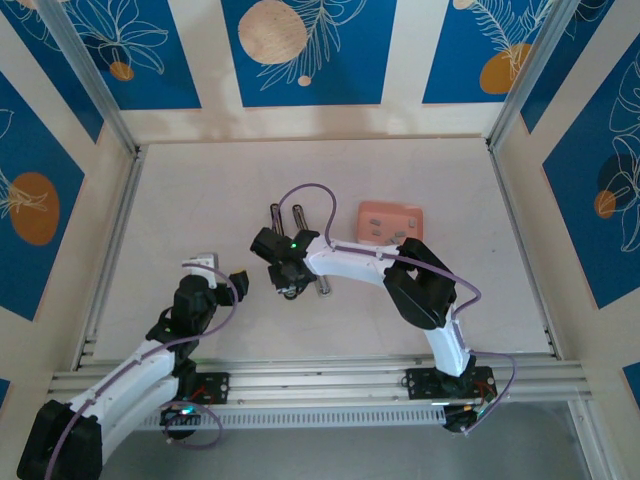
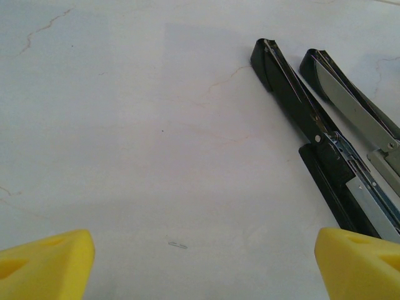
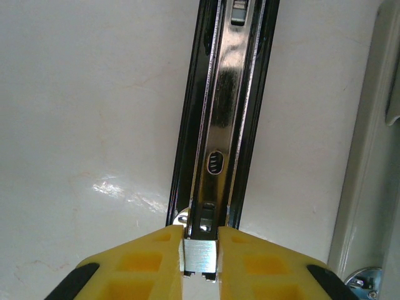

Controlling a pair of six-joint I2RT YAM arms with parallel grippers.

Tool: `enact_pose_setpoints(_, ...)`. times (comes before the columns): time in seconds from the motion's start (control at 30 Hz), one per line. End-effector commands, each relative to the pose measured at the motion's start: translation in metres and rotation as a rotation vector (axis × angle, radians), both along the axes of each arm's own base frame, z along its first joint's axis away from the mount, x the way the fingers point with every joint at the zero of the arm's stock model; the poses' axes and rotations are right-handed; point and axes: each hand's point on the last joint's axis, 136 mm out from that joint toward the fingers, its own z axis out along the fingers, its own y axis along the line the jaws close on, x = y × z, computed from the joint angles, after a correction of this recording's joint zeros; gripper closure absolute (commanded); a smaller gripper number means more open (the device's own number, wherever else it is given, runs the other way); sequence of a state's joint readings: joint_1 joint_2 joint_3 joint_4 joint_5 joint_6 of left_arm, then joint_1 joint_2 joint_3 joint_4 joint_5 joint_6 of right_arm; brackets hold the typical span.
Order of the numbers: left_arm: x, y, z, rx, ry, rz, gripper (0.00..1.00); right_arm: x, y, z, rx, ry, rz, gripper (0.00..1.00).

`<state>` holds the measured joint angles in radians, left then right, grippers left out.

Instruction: Load the staples into the stapler

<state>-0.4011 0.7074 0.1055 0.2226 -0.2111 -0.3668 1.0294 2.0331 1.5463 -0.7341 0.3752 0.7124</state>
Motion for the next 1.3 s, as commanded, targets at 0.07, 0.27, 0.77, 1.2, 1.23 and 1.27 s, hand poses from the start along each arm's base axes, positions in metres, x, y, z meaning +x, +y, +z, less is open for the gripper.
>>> enact_pose_setpoints(0.07, 0.001, 0.005, 0.002, 0.009, -0.013, 0.014, 0.09, -0.007, -0.020, -0.016, -0.084, 0.046, -0.013, 0.79)
enact_pose_setpoints(0.27, 0.001, 0.005, 0.001, 0.008, -0.008, 0.015, 0.09, -0.006, -0.020, -0.016, -0.080, 0.044, -0.017, 0.78)
enact_pose_setpoints(0.77, 0.001, 0.005, 0.001, 0.010, -0.009, 0.015, 0.09, 0.000, -0.018, -0.015, -0.069, 0.028, 0.020, 0.83)
enact_pose_setpoints(1.2, 0.001, 0.005, 0.002, 0.008, -0.012, 0.015, 0.09, 0.006, -0.030, -0.011, -0.064, -0.006, 0.109, 0.83)
enact_pose_setpoints(1.23, 0.001, 0.005, 0.001, 0.009, -0.011, 0.014, 0.09, 0.007, -0.030, -0.010, -0.064, -0.011, 0.116, 0.83)
enact_pose_setpoints(1.27, 0.001, 0.005, 0.001, 0.009, -0.012, 0.014, 0.09, 0.007, -0.030, -0.010, -0.064, -0.014, 0.124, 0.83)
